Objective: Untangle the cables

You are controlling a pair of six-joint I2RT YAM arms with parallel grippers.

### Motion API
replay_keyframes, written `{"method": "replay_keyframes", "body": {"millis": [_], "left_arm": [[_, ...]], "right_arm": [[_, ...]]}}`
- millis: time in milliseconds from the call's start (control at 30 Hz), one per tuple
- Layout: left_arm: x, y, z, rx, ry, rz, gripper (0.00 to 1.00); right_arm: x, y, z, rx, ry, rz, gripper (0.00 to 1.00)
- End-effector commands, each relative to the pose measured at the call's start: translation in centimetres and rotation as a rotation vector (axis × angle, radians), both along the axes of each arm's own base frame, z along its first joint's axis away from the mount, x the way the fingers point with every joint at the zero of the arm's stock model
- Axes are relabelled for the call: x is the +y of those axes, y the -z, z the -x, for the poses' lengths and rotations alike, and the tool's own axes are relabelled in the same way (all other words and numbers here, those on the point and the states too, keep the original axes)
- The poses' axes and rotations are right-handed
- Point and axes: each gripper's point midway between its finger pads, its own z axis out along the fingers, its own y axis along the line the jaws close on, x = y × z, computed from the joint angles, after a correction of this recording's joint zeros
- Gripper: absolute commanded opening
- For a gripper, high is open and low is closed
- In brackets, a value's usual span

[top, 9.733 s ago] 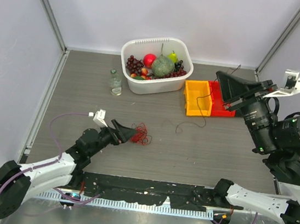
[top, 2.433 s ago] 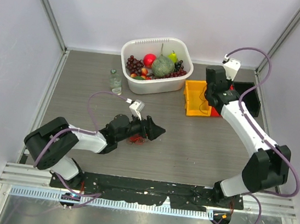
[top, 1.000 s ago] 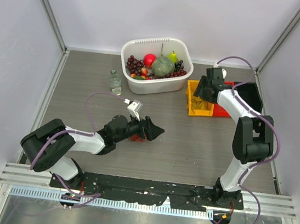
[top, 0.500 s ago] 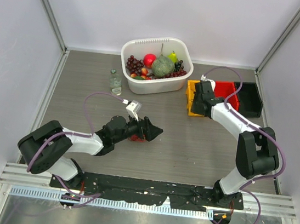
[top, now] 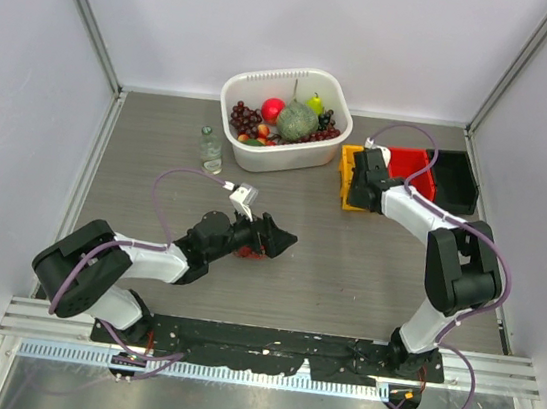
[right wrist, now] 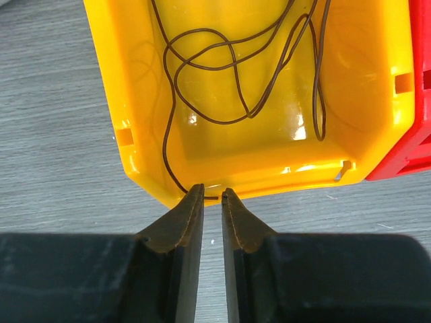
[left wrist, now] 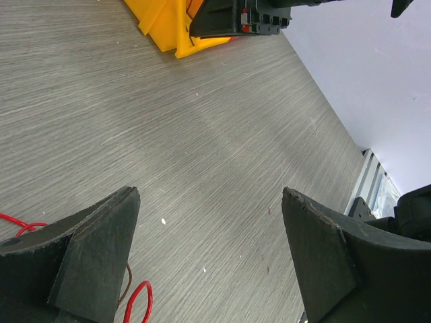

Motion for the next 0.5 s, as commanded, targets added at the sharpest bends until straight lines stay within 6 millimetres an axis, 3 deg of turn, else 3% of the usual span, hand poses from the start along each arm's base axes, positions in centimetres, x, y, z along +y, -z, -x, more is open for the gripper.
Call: {"method": "replay_keyframes", "body": {"millis": [0,167,467], "left_arm": [[-0.1,-1.9,-0.5,-0.065,-0.006,0.031,0.90],[-0.1,-1.8,-0.5,-0.061,-0.006,0.031,0.90],[-0.1,-1.7,-0.5,-0.057,-0.010,0.029,0.90]], "right_arm": [[0.3,-0.4,-1.1,-0.043,-0.003,-0.014,0.23],[0.6,-0.3,-1.2,-0.047,-0.003,-0.012,0.23],[0.5,-3.2,0.4,-0.114,-0.007,0.086,0.25]]}}
